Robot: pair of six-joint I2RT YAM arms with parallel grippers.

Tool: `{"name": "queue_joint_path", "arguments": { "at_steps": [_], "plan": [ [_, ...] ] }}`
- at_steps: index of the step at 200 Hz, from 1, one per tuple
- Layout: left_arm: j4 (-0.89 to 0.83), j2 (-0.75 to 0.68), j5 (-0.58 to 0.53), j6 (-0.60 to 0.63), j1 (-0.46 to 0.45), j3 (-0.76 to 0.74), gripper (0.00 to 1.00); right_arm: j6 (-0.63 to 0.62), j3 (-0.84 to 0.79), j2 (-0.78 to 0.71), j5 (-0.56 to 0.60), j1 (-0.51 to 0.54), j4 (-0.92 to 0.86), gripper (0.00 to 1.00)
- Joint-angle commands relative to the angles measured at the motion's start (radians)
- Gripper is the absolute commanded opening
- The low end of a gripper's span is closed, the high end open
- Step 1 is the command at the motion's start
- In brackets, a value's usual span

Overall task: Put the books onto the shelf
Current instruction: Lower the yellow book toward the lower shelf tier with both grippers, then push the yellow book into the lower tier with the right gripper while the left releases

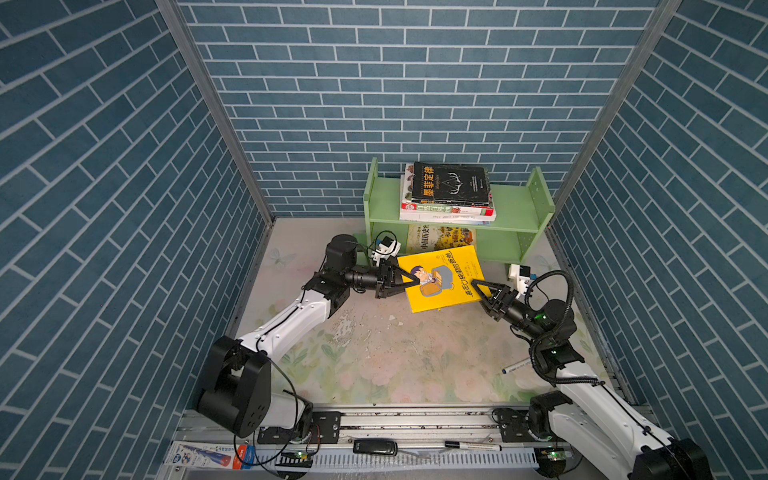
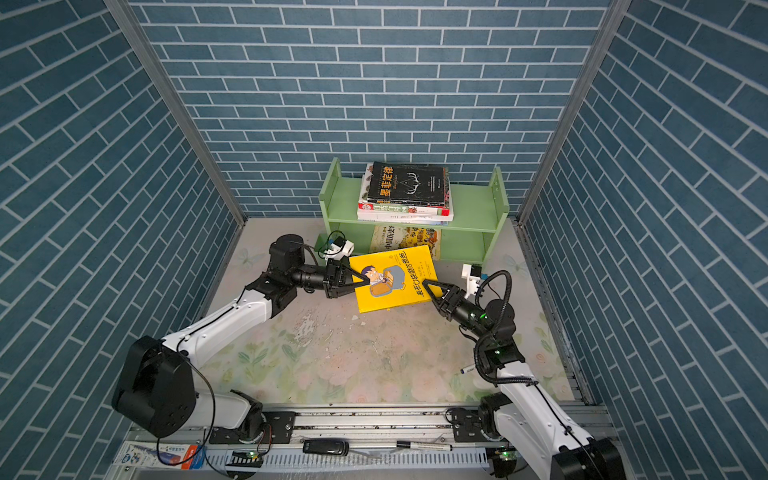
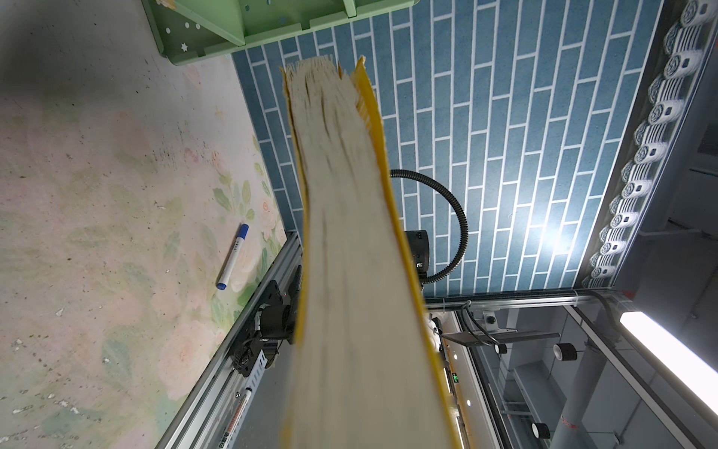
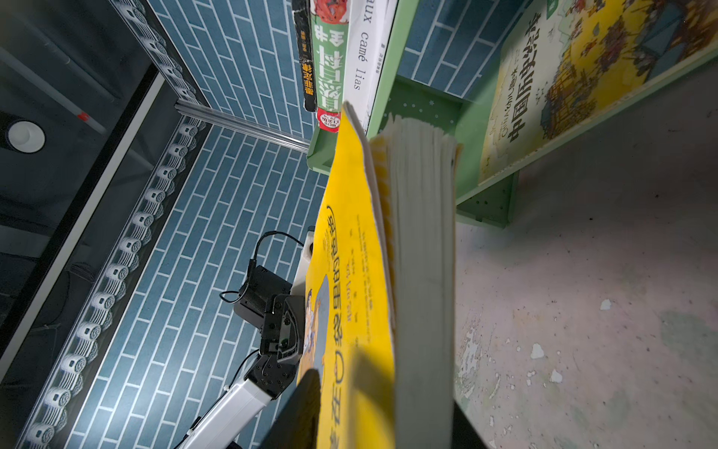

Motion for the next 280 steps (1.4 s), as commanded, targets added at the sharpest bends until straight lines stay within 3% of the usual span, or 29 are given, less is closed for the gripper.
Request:
{"name": "queue_joint_path", "arguments": {
  "at_steps": [1,76,130,163,203,247,280],
  "plan": [
    [0.084,0.012,0.025,0.023,0.005,0.049,0.02,0.036,-0.012,-0.006,-0.025,-0.003,0.053,0.37],
    [0.102,0.127,-0.042,0.037,0.004,0.060,0.06,0.017,-0.020,0.067,0.000,-0.012,0.059,0.22],
    [0.067,0.223,-0.066,0.081,0.004,0.138,0.08,-0.047,0.002,0.116,0.050,-0.028,0.025,0.17],
    [0.038,0.268,-0.125,0.111,0.011,0.201,0.24,-0.054,0.030,0.182,0.091,-0.052,0.049,0.00],
    [0.071,0.276,-0.204,0.103,0.021,0.217,0.43,-0.046,0.063,0.258,0.100,-0.071,0.125,0.00],
    [0.128,0.268,-0.249,0.069,0.034,0.200,0.51,-0.039,0.118,0.356,0.107,-0.091,0.207,0.00],
    [0.212,0.227,-0.289,0.008,0.072,0.142,0.54,0.025,0.155,0.458,0.117,-0.106,0.363,0.00]
  ]
}}
